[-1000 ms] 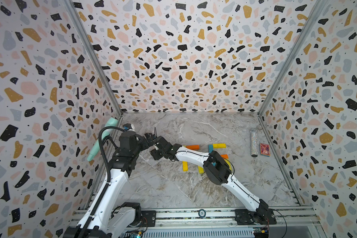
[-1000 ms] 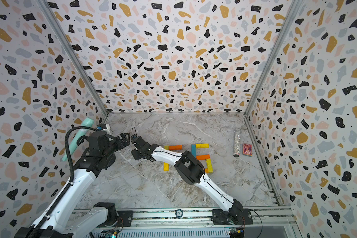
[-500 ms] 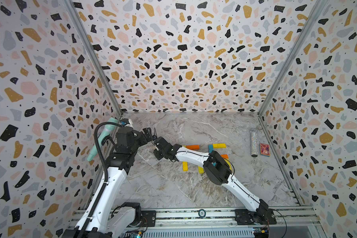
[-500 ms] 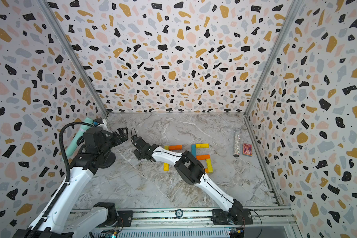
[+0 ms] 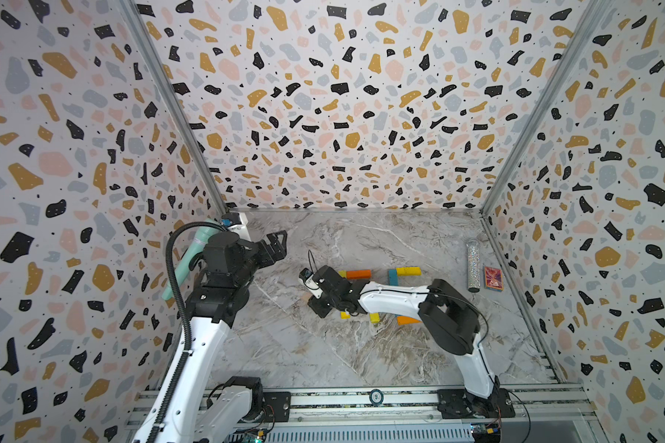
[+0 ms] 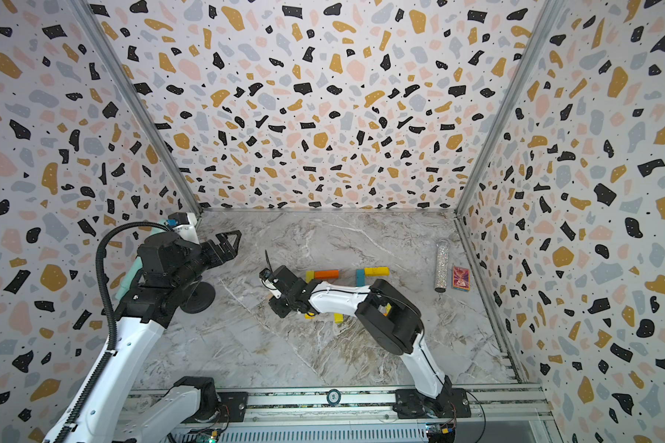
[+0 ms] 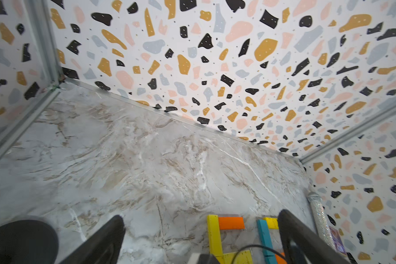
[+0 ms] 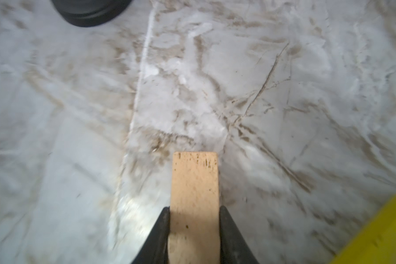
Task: Assemble the number 6 with building blocks
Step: Pick up the building block from the center of the board, then assemble the building block at the center of the board.
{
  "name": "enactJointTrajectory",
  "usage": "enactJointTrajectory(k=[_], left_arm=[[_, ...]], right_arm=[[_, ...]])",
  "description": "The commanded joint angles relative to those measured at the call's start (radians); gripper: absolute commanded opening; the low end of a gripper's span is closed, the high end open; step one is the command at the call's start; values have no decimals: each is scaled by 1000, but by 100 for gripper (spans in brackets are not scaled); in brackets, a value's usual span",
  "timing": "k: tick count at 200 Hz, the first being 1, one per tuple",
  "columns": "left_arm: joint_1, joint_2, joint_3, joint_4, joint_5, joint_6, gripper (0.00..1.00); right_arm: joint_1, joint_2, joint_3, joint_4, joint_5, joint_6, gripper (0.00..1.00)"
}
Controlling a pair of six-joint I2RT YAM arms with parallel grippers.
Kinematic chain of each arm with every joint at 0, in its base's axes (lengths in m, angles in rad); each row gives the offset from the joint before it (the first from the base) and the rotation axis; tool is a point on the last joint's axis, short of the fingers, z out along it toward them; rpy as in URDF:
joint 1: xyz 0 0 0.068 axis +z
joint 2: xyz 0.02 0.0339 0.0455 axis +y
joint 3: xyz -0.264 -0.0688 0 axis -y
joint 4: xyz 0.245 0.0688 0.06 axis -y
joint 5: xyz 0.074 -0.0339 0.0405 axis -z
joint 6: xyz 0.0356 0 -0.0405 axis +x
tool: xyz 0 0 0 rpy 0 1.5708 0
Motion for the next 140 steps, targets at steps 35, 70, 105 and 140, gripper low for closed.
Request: enactJointTrajectory(k=[35, 70, 105, 140], left_arm=[[-7, -43, -262, 140, 139, -45, 99], [-99, -58, -389, 172, 81, -72, 97], [-209, -51, -506, 254, 65, -154, 71], [-257, -59, -606, 284, 32, -214, 46]], right_arm=[[2, -356, -409, 112, -137, -127, 22], [4, -436, -565, 165, -175, -160, 22], [4, -457, -605, 160, -140, -210, 23], [5, -391, -597, 144, -116, -236, 23]])
